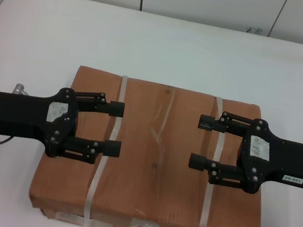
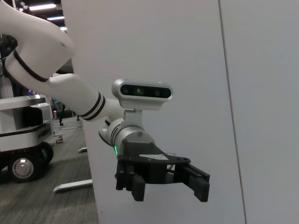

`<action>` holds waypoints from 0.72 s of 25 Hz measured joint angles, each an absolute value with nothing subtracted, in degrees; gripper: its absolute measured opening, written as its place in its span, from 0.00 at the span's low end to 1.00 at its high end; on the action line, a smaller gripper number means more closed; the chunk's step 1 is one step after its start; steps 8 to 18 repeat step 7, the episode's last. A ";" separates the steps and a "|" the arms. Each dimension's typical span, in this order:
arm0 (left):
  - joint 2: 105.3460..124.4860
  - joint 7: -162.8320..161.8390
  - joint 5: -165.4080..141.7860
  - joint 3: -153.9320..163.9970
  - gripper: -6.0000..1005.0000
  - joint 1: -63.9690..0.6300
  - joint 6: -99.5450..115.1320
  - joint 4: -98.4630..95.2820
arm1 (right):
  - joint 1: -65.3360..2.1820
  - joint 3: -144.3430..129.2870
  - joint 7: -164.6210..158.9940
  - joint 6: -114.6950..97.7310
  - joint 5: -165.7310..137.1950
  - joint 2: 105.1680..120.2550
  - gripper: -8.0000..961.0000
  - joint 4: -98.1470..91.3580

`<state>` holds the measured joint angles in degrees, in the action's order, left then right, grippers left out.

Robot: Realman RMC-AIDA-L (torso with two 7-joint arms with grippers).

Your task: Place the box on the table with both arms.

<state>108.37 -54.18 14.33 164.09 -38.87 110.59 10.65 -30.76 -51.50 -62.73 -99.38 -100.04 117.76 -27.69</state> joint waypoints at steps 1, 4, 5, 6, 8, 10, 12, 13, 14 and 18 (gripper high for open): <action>108.42 -54.18 14.33 164.09 0.81 -38.87 110.60 10.64 | -30.77 -51.50 -62.73 -99.36 -100.02 117.76 0.80 -27.69; 108.59 -54.16 14.36 164.09 0.81 -38.95 110.61 10.63 | -30.83 -51.50 -62.73 -99.18 -100.01 117.83 0.80 -27.69; 108.65 -54.14 14.39 164.09 0.81 -39.00 110.61 10.63 | -30.83 -51.50 -62.69 -99.10 -100.00 117.84 0.80 -27.69; 108.69 -54.08 14.39 164.09 0.81 -39.03 110.62 10.63 | -30.84 -51.50 -62.61 -98.96 -99.98 117.85 0.80 -27.69; 108.73 -53.96 14.40 164.09 0.81 -39.05 110.62 10.63 | -30.84 -51.50 -62.57 -98.82 -99.96 117.85 0.80 -27.69; 108.73 -53.96 14.40 164.09 0.81 -39.05 110.62 10.63 | -30.84 -51.50 -62.57 -98.82 -99.96 117.85 0.80 -27.69; 108.73 -53.96 14.40 164.09 0.81 -39.05 110.62 10.63 | -30.84 -51.50 -62.57 -98.82 -99.96 117.85 0.80 -27.69; 108.73 -53.96 14.40 164.09 0.81 -39.05 110.62 10.63 | -30.84 -51.50 -62.57 -98.82 -99.96 117.85 0.80 -27.69; 108.73 -53.96 14.40 164.09 0.81 -39.05 110.62 10.63 | -30.84 -51.50 -62.57 -98.82 -99.96 117.85 0.80 -27.69; 108.73 -53.96 14.40 164.09 0.81 -39.05 110.62 10.63 | -30.84 -51.50 -62.57 -98.82 -99.96 117.85 0.80 -27.69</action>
